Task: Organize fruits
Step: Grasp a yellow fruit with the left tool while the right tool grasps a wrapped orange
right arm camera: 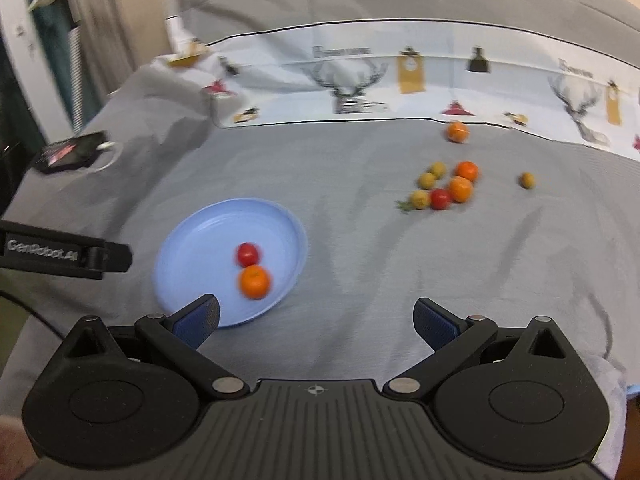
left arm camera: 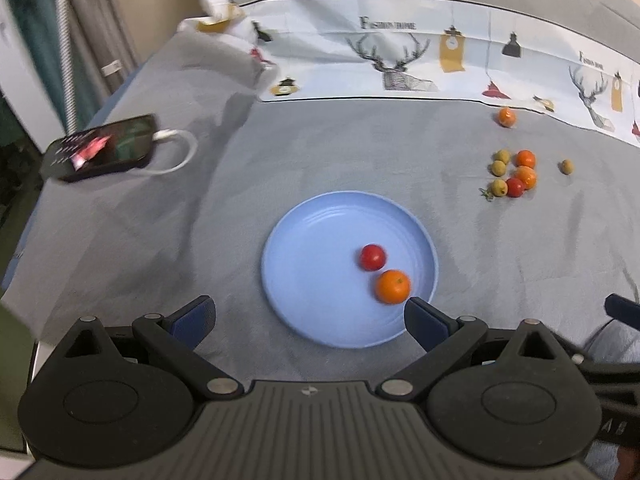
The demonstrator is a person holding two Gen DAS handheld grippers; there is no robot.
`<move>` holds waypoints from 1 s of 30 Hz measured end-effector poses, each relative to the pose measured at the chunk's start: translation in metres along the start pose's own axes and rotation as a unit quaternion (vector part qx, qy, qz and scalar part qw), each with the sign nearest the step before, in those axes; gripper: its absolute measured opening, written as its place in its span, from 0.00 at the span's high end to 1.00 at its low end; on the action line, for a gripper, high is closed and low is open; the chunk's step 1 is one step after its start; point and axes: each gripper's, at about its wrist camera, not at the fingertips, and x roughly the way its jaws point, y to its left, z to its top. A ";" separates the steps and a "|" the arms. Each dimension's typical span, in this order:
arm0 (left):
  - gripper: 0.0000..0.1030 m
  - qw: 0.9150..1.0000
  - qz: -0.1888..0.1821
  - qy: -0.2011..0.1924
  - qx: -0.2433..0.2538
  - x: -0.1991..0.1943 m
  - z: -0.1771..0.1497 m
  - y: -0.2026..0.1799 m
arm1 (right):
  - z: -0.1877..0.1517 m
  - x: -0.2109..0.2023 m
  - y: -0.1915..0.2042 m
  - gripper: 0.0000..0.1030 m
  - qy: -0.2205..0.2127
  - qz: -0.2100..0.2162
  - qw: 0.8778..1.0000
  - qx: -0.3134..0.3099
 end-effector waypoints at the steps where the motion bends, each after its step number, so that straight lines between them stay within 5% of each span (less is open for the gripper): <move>1: 0.02 1.000 -0.001 0.000 0.006 0.004 0.005 -0.007 | 0.002 0.003 -0.009 0.01 -0.002 -0.011 1.000 0.008; 10: 0.00 0.997 -0.017 0.009 0.069 0.068 0.061 -0.093 | 0.020 0.053 -0.098 0.01 -0.012 -0.104 0.992 0.064; 18: 0.00 0.988 -0.050 0.006 0.147 0.150 0.105 -0.177 | 0.048 0.121 -0.163 0.01 -0.022 -0.145 0.987 0.068; 24: 0.00 0.972 -0.084 0.003 0.221 0.210 0.117 -0.224 | 0.072 0.178 -0.205 0.01 -0.010 -0.101 0.989 0.103; 30: 0.03 0.966 -0.111 0.016 0.234 0.252 0.125 -0.240 | 0.090 0.234 -0.209 0.01 0.012 -0.074 0.993 0.095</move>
